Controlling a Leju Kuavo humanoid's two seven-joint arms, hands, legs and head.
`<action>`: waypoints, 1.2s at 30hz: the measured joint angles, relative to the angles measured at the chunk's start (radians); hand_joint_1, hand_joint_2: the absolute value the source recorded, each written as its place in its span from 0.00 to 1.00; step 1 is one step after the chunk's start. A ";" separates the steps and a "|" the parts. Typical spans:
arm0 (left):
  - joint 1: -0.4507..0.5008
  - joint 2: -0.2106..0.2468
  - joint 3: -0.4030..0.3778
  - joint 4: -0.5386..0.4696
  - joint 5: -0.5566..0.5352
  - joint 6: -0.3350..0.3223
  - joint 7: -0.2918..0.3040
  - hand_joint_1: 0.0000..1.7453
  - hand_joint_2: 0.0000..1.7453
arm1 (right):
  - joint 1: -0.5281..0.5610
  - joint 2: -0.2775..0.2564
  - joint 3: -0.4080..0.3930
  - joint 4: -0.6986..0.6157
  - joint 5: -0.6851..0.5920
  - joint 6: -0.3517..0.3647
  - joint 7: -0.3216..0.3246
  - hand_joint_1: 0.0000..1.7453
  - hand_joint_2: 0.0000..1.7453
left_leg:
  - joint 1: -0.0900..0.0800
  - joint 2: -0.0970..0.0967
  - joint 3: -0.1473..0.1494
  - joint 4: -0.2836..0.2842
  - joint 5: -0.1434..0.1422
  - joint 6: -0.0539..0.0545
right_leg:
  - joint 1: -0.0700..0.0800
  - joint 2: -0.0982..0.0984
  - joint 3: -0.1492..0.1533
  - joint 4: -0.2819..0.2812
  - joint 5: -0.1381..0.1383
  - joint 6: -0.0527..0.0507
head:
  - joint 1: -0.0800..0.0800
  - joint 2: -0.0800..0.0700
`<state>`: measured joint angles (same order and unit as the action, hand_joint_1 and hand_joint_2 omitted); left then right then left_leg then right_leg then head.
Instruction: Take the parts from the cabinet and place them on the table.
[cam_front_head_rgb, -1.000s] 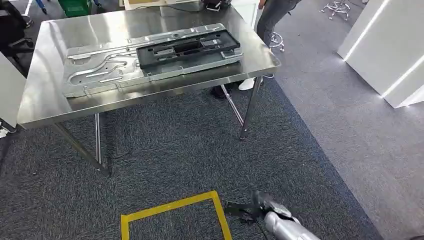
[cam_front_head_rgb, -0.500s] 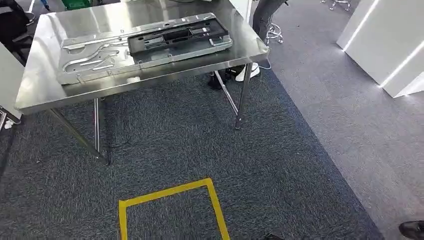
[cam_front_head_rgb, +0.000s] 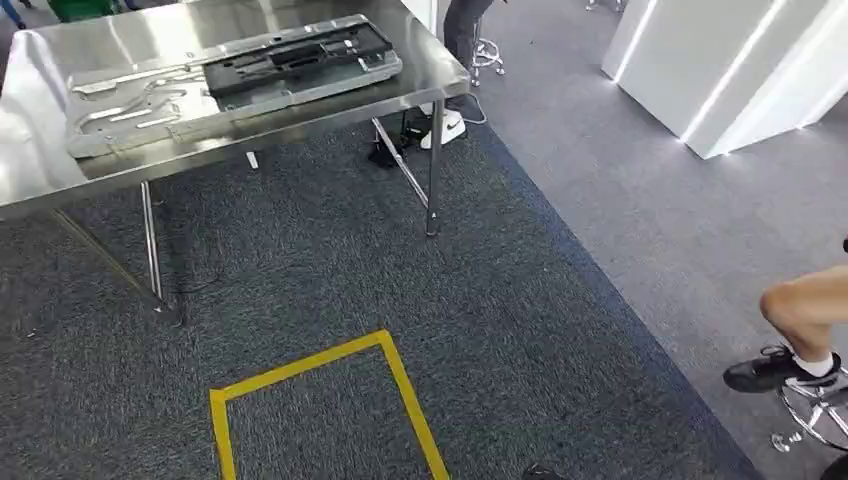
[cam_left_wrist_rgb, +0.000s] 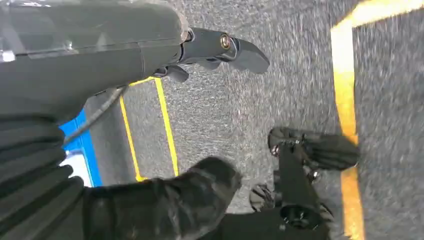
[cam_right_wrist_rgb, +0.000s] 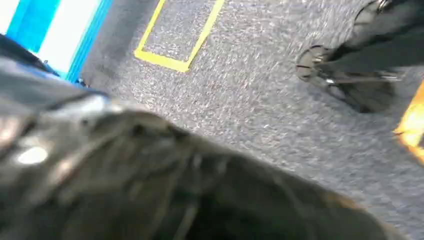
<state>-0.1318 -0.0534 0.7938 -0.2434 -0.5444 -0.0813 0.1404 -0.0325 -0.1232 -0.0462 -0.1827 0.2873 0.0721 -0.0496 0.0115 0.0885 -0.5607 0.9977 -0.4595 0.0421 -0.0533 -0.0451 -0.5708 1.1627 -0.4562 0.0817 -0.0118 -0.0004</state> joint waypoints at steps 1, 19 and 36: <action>0.000 0.001 -0.002 -0.001 0.002 -0.002 -0.001 0.00 0.00 | -0.004 0.000 0.000 -0.001 0.003 -0.011 0.000 0.00 0.00 | -0.001 0.007 -0.017 0.021 -0.003 -0.009 | -0.002 -0.026 0.078 -0.106 -0.039 -0.002 | 0.004 0.000; -0.013 0.030 -0.018 -0.002 0.019 -0.050 0.012 0.00 0.00 | 0.007 -0.010 -0.073 0.015 -0.065 0.167 0.063 0.00 0.00 | -0.027 -0.148 0.142 -0.022 -0.110 0.022 | 0.042 0.143 -0.101 -0.146 0.100 -0.073 | 0.001 0.000; -0.037 0.021 -0.036 0.000 0.014 -0.015 0.032 0.00 0.00 | 0.005 -0.014 -0.076 0.020 -0.052 0.174 0.092 0.00 0.00 | 0.005 0.040 -0.047 0.035 0.030 -0.043 | 0.020 0.003 0.058 -0.145 -0.066 -0.067 | 0.005 0.000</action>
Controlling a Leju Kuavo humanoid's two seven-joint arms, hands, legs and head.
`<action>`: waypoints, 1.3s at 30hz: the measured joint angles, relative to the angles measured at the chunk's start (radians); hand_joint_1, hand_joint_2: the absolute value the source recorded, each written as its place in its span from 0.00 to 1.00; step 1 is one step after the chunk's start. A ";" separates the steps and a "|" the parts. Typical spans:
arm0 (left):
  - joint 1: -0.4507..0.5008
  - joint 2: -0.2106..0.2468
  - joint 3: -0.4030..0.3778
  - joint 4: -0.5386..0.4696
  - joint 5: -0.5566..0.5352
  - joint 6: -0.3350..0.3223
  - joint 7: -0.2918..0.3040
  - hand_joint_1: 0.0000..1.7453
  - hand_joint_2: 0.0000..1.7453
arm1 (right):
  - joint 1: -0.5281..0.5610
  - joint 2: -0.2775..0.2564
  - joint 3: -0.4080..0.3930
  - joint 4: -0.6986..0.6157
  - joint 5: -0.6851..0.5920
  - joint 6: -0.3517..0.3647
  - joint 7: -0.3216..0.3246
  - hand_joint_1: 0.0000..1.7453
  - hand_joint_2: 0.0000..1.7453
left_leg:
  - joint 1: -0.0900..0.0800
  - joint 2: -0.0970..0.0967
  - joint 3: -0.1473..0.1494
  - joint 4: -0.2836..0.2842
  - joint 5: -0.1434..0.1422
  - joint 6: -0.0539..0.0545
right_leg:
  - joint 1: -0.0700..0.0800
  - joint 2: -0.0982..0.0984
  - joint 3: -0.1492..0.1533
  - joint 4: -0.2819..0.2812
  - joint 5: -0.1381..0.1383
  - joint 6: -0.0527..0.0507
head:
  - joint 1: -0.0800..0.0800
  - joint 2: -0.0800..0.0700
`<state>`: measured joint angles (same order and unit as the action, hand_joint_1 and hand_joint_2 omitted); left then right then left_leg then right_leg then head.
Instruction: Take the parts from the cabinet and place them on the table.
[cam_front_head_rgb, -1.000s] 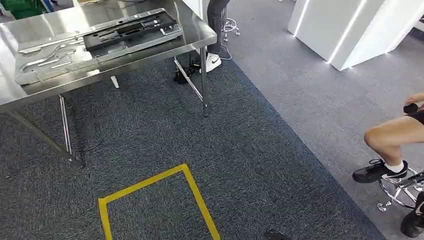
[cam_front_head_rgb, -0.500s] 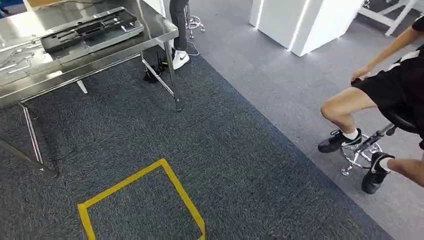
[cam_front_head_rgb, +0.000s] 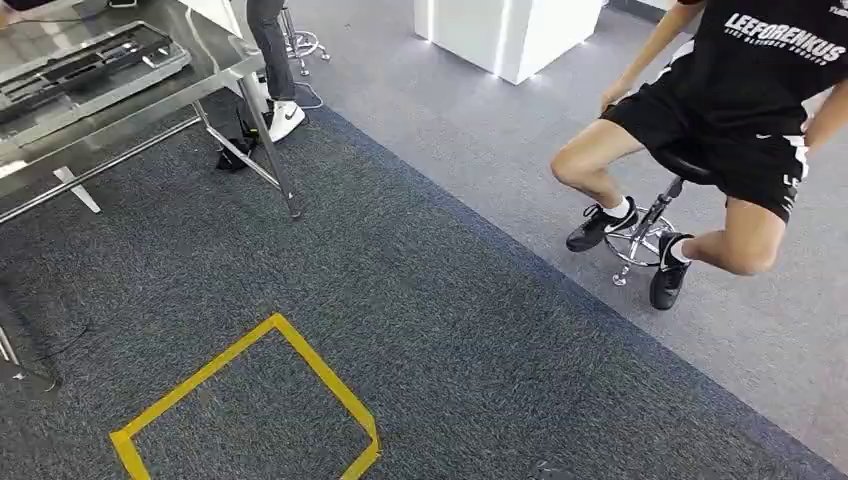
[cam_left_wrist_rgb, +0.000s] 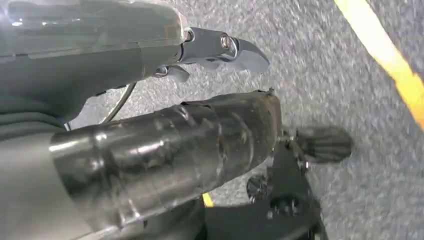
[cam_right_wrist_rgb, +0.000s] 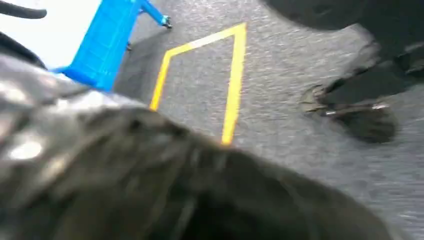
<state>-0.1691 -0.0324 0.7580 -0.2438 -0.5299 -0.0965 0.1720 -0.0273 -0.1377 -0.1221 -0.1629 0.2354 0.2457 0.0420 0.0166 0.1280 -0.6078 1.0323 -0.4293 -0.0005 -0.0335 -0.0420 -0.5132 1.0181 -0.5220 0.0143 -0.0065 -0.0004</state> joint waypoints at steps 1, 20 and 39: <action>0.001 -0.001 0.000 0.000 0.001 0.001 0.002 0.00 0.00 | -0.001 0.000 0.000 0.001 0.000 0.000 0.004 0.00 0.00 | 0.003 -0.046 -0.008 0.019 -0.038 -0.012 | 0.000 0.004 -0.012 -0.001 0.011 -0.010 | -0.002 0.000; -0.015 -0.007 0.000 0.003 0.030 0.016 0.023 0.00 0.00 | -0.007 -0.002 -0.001 0.003 0.005 0.006 0.006 0.00 0.00 | -0.031 -0.099 0.120 -0.083 -0.053 0.085 | 0.019 0.052 -0.217 0.238 -0.061 0.021 | 0.000 0.000; -0.018 -0.016 0.000 0.004 0.042 0.008 0.031 0.00 0.00 | -0.008 -0.015 -0.009 0.001 -0.002 0.018 0.029 0.00 0.00 | -0.020 -0.129 0.028 0.203 -0.132 0.032 | 0.025 0.089 -0.133 0.007 0.107 -0.031 | -0.001 0.000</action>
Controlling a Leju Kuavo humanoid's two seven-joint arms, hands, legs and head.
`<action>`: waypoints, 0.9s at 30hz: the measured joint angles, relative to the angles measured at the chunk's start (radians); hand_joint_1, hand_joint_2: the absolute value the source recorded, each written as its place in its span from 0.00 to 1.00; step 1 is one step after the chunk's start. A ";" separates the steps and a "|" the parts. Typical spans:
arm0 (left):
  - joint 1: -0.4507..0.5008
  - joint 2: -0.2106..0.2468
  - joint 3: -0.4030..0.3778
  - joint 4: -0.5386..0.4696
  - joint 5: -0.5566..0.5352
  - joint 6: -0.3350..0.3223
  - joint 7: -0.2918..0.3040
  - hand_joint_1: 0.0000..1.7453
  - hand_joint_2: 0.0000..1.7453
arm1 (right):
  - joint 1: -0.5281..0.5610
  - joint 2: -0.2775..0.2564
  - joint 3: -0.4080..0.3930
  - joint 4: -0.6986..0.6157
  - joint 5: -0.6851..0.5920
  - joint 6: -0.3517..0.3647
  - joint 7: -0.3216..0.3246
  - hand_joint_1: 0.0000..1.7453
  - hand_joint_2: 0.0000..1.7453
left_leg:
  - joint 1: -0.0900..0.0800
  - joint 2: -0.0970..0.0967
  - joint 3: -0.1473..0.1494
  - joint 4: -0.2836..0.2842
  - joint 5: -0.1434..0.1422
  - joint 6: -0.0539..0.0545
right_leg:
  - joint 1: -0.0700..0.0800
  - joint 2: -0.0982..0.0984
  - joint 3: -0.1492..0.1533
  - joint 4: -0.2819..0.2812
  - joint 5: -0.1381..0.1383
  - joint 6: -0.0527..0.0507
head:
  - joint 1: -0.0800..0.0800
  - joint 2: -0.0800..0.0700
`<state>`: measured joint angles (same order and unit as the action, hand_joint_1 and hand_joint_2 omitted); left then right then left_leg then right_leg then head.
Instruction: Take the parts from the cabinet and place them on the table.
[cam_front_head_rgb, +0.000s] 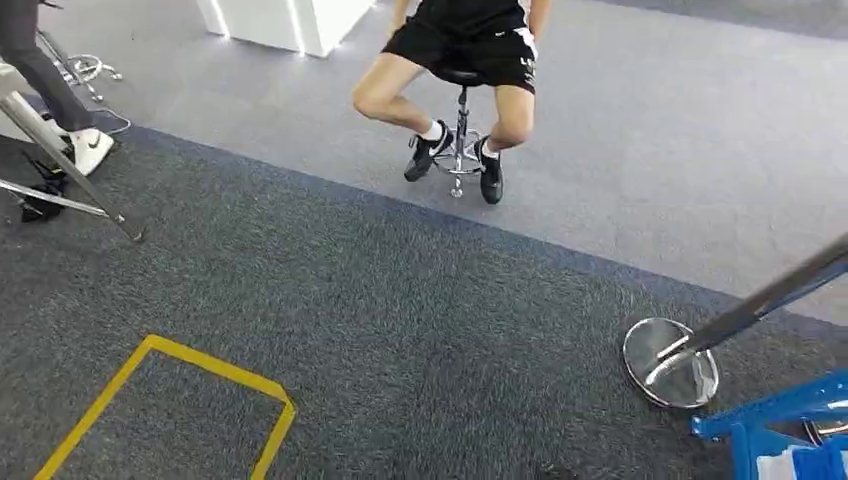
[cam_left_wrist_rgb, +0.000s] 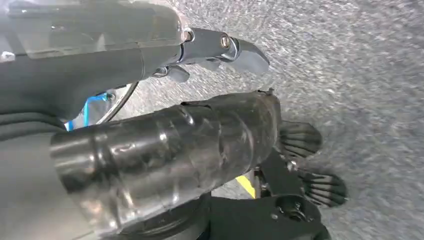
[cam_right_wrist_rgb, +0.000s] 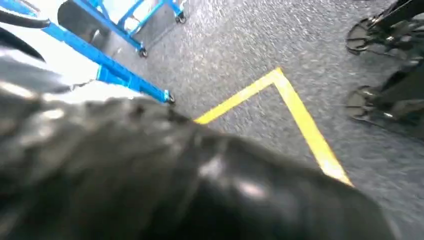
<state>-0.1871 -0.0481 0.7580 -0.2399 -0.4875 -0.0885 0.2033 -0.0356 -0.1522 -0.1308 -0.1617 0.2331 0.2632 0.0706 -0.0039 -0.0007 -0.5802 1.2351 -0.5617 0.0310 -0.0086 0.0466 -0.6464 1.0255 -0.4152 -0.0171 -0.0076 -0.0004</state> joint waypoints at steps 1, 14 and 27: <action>-0.001 0.000 0.000 0.000 0.000 -0.003 0.000 0.00 0.00 | 0.000 0.000 0.000 0.000 0.000 0.000 0.000 0.00 0.00 | 0.000 -0.020 0.069 -0.097 0.023 0.007 | 0.000 0.013 -0.015 0.004 0.010 0.003 | 0.000 0.000; 0.002 -0.004 -0.001 0.000 0.017 -0.038 -0.014 0.00 0.00 | 0.008 0.000 -0.002 0.001 0.000 0.005 0.005 0.00 0.00 | -0.004 0.061 0.084 -0.266 0.063 0.038 | -0.019 -0.045 -0.078 0.253 -0.127 0.069 | 0.000 0.000; 0.000 -0.013 -0.024 0.000 0.047 0.027 -0.021 0.00 0.00 | 0.000 0.037 -0.009 0.001 0.040 0.025 0.043 0.00 0.00 | 0.008 0.009 -0.062 0.063 -0.109 -0.021 | -0.012 -0.034 0.062 -0.005 -0.046 0.006 | 0.000 0.000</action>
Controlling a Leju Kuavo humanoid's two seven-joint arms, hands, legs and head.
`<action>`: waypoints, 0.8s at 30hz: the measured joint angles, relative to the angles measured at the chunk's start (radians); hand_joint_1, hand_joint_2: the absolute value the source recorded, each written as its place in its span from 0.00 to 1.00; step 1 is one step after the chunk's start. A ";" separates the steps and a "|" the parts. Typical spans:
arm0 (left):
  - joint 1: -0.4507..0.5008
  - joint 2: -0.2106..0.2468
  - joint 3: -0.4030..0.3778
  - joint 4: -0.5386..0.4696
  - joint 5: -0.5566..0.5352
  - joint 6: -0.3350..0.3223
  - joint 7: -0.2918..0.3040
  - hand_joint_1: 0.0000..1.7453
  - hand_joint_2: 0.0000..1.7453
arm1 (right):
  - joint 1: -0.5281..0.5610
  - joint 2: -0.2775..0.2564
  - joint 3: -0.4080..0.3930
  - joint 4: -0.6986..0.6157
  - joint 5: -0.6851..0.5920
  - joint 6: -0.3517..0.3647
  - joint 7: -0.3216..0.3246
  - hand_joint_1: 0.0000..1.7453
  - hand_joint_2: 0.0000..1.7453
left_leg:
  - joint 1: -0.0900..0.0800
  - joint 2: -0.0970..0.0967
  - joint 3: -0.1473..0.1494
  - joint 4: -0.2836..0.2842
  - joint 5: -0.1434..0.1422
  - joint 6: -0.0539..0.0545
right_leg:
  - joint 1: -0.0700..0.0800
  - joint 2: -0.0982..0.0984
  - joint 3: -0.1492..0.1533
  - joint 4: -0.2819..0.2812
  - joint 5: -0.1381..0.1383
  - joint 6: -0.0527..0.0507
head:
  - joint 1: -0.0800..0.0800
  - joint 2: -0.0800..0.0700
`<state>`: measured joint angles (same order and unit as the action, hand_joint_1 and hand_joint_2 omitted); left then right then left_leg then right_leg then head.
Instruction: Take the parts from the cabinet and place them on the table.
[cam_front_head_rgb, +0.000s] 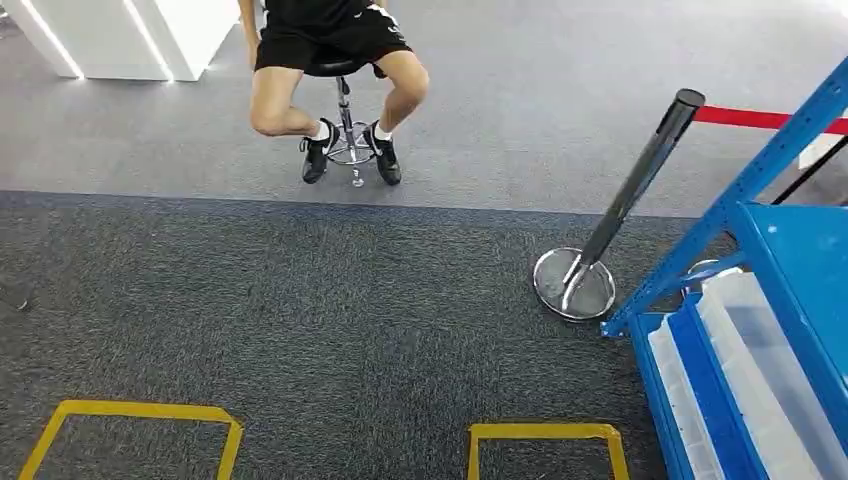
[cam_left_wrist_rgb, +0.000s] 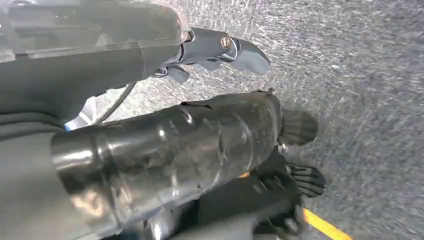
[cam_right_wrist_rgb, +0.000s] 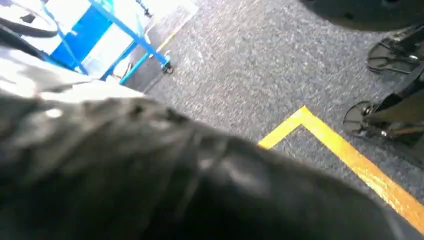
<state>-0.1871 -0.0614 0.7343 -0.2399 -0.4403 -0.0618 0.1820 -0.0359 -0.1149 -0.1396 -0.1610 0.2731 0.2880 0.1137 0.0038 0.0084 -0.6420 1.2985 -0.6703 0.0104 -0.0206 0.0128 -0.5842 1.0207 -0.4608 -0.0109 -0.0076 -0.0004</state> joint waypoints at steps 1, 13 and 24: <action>0.004 0.000 0.000 0.000 0.004 0.000 -0.002 0.00 0.00 | 0.001 0.005 0.000 0.000 0.003 0.000 0.000 0.00 0.00 | 0.000 0.000 -0.016 0.034 0.000 0.002 | 0.002 0.015 -0.005 0.003 0.002 0.000 | 0.000 0.000; 0.029 0.020 0.055 0.000 0.190 -0.090 -0.058 0.00 0.00 | -0.004 0.030 0.018 0.000 0.039 0.015 0.008 0.00 0.00 | -0.002 -0.012 0.125 -0.299 0.179 0.054 | 0.002 0.008 -0.073 0.113 -0.055 0.042 | 0.001 0.000; 0.044 0.049 0.124 -0.001 0.212 0.009 -0.208 0.00 0.00 | -0.017 0.036 0.026 -0.001 0.063 0.018 -0.005 0.00 0.00 | -0.013 0.102 0.119 -0.288 0.171 0.024 | 0.018 -0.055 0.013 0.011 -0.014 0.017 | 0.001 0.000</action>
<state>-0.1427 -0.0122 0.8583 -0.2411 -0.2281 -0.0527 -0.0255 -0.0528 -0.0793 -0.1133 -0.1621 0.3357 0.3059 0.1091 -0.0087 0.1102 -0.5227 1.0107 -0.4993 0.0345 -0.0021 -0.0422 -0.5714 1.0316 -0.4751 0.0060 -0.0069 -0.0004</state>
